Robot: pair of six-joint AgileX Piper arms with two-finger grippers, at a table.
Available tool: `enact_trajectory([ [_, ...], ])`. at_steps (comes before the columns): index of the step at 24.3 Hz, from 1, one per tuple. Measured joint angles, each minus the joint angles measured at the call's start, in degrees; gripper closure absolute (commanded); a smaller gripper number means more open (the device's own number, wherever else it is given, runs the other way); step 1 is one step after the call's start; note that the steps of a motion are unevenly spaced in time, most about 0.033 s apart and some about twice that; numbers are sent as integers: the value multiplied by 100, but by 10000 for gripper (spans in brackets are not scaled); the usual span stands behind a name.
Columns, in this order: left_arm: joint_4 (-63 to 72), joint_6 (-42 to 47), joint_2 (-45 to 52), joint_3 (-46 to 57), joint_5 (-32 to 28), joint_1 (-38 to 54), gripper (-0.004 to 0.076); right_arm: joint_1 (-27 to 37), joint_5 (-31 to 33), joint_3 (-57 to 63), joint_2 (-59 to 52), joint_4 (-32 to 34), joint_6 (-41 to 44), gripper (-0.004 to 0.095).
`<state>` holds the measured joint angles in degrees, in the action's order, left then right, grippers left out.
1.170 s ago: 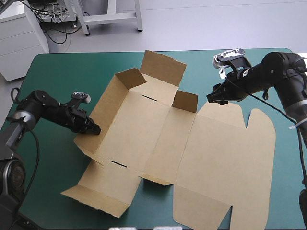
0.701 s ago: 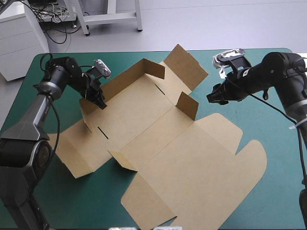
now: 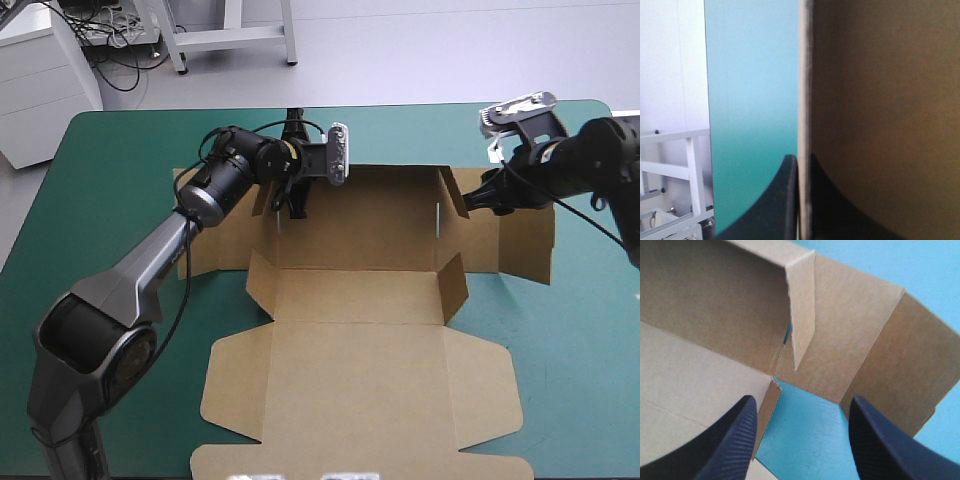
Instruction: Fold the box
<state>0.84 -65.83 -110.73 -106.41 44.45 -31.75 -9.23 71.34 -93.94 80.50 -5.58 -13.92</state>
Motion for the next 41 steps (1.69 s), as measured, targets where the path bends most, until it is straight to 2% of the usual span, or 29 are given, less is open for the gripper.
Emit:
enact_trajectory([
  [8,-1808,1793,746,1086,-628,-755,756,676,5,959,-1097,40,92,420],
  [12,-3067,3255,1219,1895,-945,-937,756,786,-30,1581,-1472,47,146,427],
  [18,-5115,5318,1979,3114,-1548,-1166,756,820,-169,1861,-1650,-6,199,427],
  [19,-5851,6013,2146,3468,-1619,-1300,756,820,-246,1868,-1656,-74,206,427],
  [22,-6943,6986,2289,3853,-1550,-1612,756,820,-381,1872,-1656,-191,206,426],
  [28,-8685,8502,2297,4414,-904,-2454,756,820,-460,1872,-1662,-275,206,427],
  [30,-8886,8692,2310,4529,-748,-2600,756,820,-454,1879,-1667,-275,206,427],
  [41,-9012,9018,2345,4620,-727,-2624,756,820,-436,1521,-1667,-152,336,427],
])
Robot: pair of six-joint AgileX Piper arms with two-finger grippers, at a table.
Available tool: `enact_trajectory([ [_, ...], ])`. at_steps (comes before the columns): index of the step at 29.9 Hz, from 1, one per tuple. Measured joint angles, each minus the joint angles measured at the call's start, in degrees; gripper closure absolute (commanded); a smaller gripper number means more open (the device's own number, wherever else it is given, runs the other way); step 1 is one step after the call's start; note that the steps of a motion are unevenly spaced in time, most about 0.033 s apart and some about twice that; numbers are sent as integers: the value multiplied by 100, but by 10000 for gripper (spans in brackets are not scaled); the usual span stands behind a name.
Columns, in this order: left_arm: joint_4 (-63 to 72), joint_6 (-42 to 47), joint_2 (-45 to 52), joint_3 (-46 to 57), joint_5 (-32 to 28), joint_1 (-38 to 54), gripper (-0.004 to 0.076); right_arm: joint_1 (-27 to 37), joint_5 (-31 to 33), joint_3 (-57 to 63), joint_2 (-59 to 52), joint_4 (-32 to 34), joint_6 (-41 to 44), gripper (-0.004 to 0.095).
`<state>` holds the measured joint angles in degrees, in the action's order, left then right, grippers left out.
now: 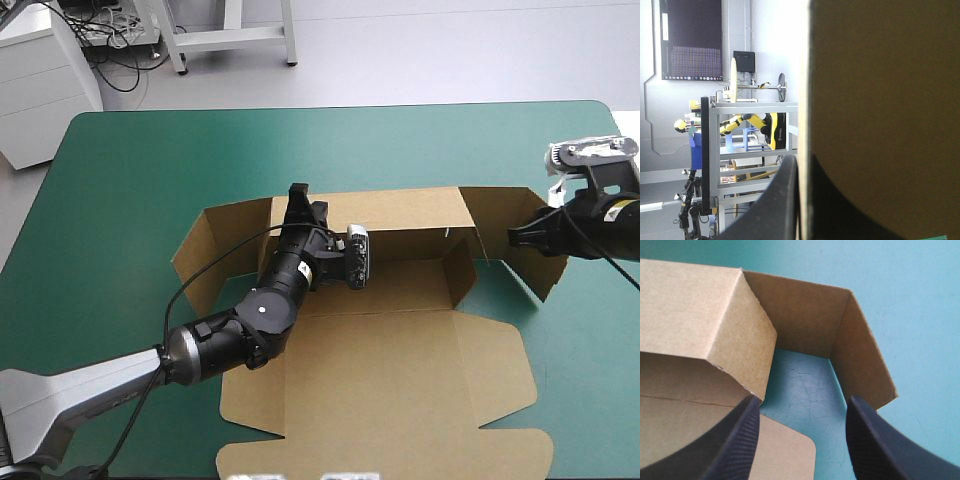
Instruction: Fold the box
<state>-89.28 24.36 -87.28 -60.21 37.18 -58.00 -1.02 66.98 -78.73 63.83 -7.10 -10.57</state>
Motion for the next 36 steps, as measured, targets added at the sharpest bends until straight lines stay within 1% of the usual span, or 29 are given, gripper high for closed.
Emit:
enact_trajectory([
  [3,-51,97,0,13,11,0,756,0,38,-249,63,184,105,427],
  [8,-78,139,0,24,23,0,756,0,128,-1062,556,205,169,426],
  [13,-142,153,-18,30,23,0,756,0,337,-2092,1553,201,175,426],
  [20,-279,160,-125,30,91,0,756,0,443,-3091,2840,182,175,426],
  [29,-482,175,-181,30,108,0,756,36,443,-3627,3994,121,100,426],
  [36,-500,175,-181,30,114,0,756,468,438,-3627,4369,-286,-68,426],
])
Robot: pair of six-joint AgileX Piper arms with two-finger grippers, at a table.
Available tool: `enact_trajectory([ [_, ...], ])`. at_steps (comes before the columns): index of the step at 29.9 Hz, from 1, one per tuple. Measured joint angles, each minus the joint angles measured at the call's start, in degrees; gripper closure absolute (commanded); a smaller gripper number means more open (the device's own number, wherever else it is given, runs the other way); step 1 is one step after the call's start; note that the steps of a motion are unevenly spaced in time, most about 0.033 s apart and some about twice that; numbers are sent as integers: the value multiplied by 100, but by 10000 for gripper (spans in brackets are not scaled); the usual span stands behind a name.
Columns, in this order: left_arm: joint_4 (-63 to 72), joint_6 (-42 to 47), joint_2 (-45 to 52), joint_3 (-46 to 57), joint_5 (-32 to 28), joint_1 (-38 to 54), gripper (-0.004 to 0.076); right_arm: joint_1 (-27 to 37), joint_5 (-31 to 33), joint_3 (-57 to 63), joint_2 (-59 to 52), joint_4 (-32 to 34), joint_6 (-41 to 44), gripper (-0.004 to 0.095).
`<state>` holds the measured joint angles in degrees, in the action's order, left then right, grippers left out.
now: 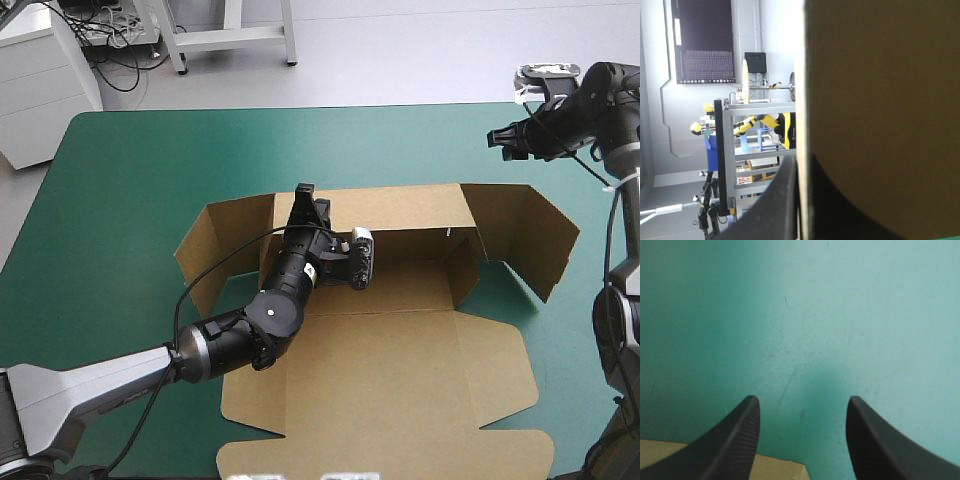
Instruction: Fold the box
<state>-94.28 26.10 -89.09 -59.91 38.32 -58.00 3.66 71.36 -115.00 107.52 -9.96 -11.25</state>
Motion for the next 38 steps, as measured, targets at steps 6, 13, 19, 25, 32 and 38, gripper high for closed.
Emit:
enact_trajectory([
  [6,-108,22,-29,0,47,0,756,113,0,111,34,-166,-175,407],
  [13,-153,45,-34,0,78,-6,756,113,0,179,277,-617,-396,353],
  [19,-192,70,-34,0,78,-6,756,113,-10,325,211,-600,-378,357],
  [25,-253,212,-34,6,78,-6,756,113,-40,1172,-150,-441,-406,357],
  [32,-271,284,-34,28,78,-10,756,113,-36,1739,-669,-445,-524,359],
  [38,-271,288,-38,33,103,-17,756,113,-42,2088,-1175,-540,-618,359],
])
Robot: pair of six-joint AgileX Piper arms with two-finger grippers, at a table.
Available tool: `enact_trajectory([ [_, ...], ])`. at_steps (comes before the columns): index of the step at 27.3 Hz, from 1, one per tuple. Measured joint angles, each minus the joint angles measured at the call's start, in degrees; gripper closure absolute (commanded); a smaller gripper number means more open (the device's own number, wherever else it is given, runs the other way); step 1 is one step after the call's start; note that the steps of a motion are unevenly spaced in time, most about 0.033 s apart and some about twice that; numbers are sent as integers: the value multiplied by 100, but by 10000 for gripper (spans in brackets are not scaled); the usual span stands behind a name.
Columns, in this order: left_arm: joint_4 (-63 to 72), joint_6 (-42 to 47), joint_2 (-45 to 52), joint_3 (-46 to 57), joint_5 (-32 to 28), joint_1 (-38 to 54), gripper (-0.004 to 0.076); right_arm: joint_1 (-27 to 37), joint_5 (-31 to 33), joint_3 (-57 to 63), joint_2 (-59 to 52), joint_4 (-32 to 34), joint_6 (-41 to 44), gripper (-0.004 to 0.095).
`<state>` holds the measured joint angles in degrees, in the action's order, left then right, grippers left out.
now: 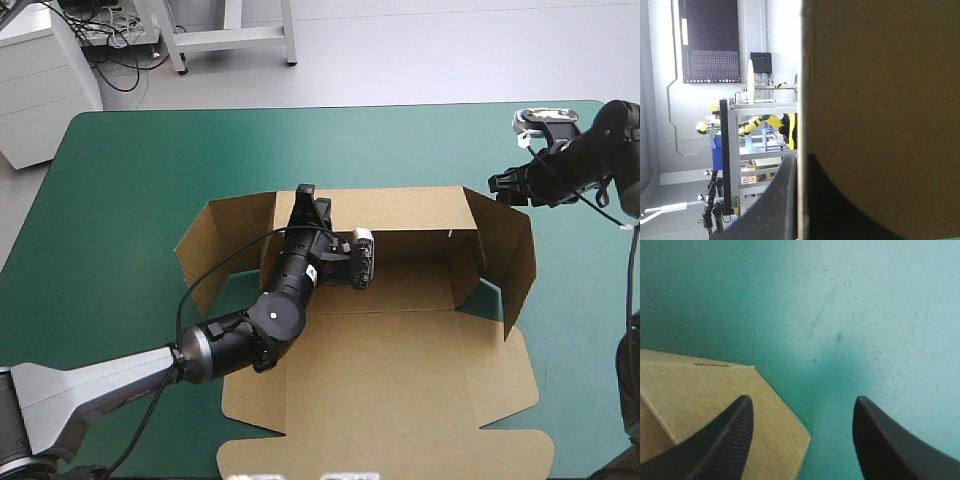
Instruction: Fold the box
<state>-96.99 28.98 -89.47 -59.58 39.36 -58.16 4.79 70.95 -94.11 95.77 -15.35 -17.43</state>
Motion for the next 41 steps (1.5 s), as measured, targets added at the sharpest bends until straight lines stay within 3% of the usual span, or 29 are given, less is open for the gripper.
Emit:
enact_trajectory([
  [17,0,18,0,0,13,0,756,0,-992,2180,-1499,-854,-1497,359],
  [28,0,41,0,0,17,0,756,0,-1170,3495,-2124,-1584,-3731,358],
  [35,0,51,0,0,24,0,756,0,-1322,3727,-2124,-1822,-4350,284],
  [41,-2,273,0,0,50,0,756,0,-1539,3727,-2124,-2236,-4602,285],
])
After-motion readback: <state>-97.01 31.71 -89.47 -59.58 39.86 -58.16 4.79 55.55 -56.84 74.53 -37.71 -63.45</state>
